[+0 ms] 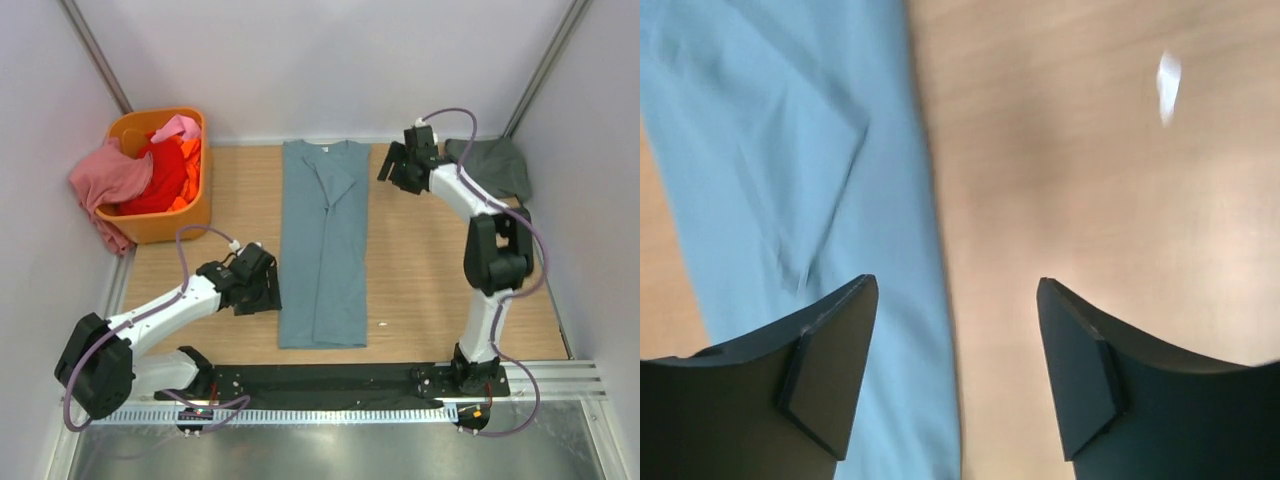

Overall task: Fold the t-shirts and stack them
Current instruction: Fold the tshirt

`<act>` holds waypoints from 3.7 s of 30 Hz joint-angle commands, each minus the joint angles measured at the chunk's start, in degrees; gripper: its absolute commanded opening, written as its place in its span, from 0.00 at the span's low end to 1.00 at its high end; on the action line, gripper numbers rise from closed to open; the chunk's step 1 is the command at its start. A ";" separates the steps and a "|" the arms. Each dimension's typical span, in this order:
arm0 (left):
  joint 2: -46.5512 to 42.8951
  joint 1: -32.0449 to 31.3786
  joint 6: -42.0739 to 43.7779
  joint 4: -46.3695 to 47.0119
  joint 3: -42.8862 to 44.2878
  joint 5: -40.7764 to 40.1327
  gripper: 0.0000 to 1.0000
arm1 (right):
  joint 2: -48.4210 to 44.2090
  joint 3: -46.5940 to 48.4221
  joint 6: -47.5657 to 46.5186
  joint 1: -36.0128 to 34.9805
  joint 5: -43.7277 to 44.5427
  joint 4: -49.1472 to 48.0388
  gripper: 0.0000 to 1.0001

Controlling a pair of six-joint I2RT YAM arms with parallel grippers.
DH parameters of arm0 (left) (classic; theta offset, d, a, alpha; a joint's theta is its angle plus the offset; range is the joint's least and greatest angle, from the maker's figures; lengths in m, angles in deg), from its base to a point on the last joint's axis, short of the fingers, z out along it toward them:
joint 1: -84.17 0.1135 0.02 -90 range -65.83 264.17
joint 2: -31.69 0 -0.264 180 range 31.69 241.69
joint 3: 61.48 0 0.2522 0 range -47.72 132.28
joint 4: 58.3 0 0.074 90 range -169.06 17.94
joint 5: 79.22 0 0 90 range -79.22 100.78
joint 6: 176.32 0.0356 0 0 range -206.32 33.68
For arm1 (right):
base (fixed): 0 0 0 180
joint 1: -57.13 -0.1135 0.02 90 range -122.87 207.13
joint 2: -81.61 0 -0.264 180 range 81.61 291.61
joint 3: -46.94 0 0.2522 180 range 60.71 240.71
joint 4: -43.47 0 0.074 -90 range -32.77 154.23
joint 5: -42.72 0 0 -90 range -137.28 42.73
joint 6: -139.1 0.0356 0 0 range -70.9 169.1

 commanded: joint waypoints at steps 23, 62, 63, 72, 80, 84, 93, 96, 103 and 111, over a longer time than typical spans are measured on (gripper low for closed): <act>2.59 -17.89 -11.48 6.99 -4.24 -4.41 0.61 | -50.05 -59.15 24.23 -43.42 5.28 3.58 0.38; 3.30 -18.60 -14.65 5.15 -6.26 -6.79 0.00 | -53.63 -59.76 34.33 -53.44 17.77 20.55 0.01; 3.03 -18.60 -14.74 5.15 -6.26 -6.70 0.00 | -54.44 -61.51 35.12 -53.62 17.59 20.29 0.01; 4.35 -18.95 -16.32 4.53 -6.52 -6.00 0.00 | -52.42 -67.15 39.61 -55.99 14.33 14.74 0.52; 1.90 -19.83 -17.46 1.90 -6.44 -4.24 0.46 | -61.29 -65.48 42.42 -57.05 19.43 20.02 0.73; -2.41 -21.15 -20.09 -1.96 -5.38 -4.68 0.49 | -65.86 -67.49 43.91 -56.96 18.65 19.23 0.67; -4.27 -21.77 -21.86 0.13 -9.16 -6.70 0.56 | -62.97 -72.50 44.18 -57.05 15.83 11.32 0.60; -3.83 -21.94 -21.77 4.00 -10.30 -6.52 0.56 | -61.92 -73.65 44.45 -57.05 16.01 9.30 0.56; 0.39 -22.82 -22.30 9.88 -11.80 -6.44 0.44 | -60.95 -75.15 44.45 -57.05 15.22 5.52 0.37; -2.15 -26.42 -25.80 1.58 -7.50 -8.01 0.00 | -61.91 -70.59 42.16 -57.22 14.78 11.39 0.01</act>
